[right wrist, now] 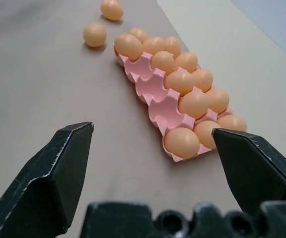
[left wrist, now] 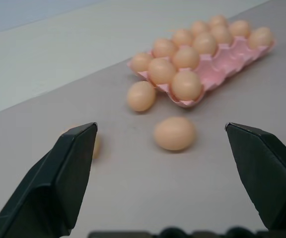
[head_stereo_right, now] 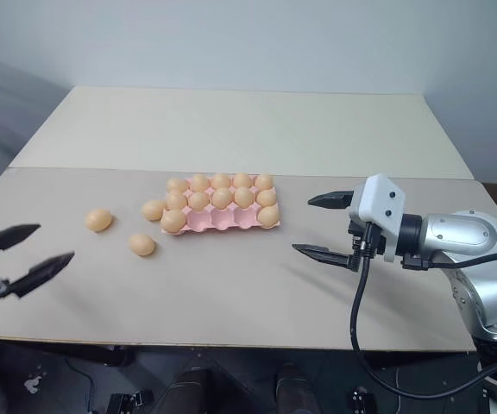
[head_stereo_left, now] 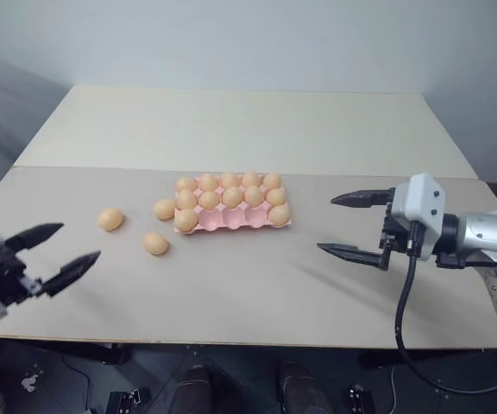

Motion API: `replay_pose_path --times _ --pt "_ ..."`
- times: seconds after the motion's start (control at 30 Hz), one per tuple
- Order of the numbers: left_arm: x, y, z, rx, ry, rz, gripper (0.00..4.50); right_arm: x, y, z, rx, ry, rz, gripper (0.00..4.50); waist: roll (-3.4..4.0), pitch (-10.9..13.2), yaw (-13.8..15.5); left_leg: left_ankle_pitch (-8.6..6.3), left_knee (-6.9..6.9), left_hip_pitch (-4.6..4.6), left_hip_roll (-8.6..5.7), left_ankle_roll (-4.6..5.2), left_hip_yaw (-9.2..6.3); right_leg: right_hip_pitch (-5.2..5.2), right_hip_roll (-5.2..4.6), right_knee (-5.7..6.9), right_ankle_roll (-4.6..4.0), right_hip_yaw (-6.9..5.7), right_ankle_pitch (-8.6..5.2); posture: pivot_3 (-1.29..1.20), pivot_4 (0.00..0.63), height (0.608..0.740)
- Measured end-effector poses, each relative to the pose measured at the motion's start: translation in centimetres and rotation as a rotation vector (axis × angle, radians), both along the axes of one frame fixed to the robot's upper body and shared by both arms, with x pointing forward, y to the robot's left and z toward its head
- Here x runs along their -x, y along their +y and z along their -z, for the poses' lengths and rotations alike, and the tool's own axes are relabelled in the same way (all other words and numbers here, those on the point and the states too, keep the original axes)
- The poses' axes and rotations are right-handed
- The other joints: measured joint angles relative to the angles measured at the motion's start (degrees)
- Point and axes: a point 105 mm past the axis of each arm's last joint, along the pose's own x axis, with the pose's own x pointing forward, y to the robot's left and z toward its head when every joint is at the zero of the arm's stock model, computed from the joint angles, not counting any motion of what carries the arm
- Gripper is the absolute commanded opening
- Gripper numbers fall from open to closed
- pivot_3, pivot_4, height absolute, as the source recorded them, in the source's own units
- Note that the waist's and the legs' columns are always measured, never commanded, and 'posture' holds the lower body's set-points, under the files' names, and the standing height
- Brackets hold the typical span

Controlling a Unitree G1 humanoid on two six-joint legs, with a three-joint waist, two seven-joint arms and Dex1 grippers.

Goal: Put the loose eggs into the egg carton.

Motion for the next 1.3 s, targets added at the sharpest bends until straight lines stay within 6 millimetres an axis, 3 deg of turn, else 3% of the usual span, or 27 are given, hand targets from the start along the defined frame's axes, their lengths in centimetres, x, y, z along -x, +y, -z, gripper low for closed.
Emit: replay_pose_path --times 0.2,0.33,0.47,0.8,0.9,1.07,1.3 --pt "-4.9 1.5 1.0 0.004 0.095 -0.122 4.48 0.0 0.1 -0.2 -0.004 -0.012 0.006 4.50 0.00 0.0 -0.2 0.00 -0.03 -0.06 -0.01 0.00 0.00 -0.09 0.01 0.01 0.00 -0.01 0.00 0.00 0.150 0.740" --pt "-7.2 1.4 2.8 0.003 0.164 -0.120 4.48 0.1 0.3 -0.3 -0.004 -0.018 0.003 4.50 0.00 0.0 -0.4 0.00 -0.03 -0.08 -0.01 0.00 0.02 -0.13 0.01 0.05 0.00 0.01 0.00 0.00 0.150 0.740" --pt "-10.2 1.3 3.3 -0.009 0.170 -0.121 4.48 0.3 0.4 -0.5 -0.007 -0.026 0.004 4.50 -0.01 0.0 -0.2 0.01 -0.01 -0.12 -0.02 0.00 0.00 -0.13 0.02 0.06 0.00 -0.02 0.01 0.00 0.150 0.740" --pt "-12.4 1.7 6.6 -0.032 0.272 -0.116 4.48 0.9 0.4 -0.7 -0.019 -0.030 0.018 4.50 -0.01 0.0 -0.2 0.01 0.01 -0.13 -0.03 0.00 0.00 -0.14 0.01 0.09 0.00 -0.02 0.00 0.00 0.150 0.740" --pt "-12.8 1.8 7.9 -0.032 0.318 -0.122 3.89 0.9 0.4 -0.7 -0.021 -0.032 0.022 4.50 -0.01 0.0 -0.2 0.02 0.02 -0.15 -0.04 0.00 -0.01 -0.15 0.01 0.09 0.00 -0.03 0.01 0.00 0.150 0.740" --pt "-13.4 1.4 7.7 -0.030 0.304 -0.107 2.31 0.9 0.4 -0.8 -0.027 -0.033 0.023 4.50 -0.01 0.0 -0.3 0.02 0.03 -0.16 -0.04 0.00 -0.02 -0.15 0.01 0.11 0.00 -0.03 0.01 0.00 0.150 0.740" --pt "-13.2 1.7 7.0 -0.010 0.279 -0.099 2.31 0.9 0.3 -0.7 -0.031 -0.031 0.034 4.50 -0.01 0.0 -0.3 0.02 0.05 -0.17 -0.03 0.00 -0.04 -0.16 0.01 0.13 0.00 -0.04 0.01 0.00 0.150 0.740"
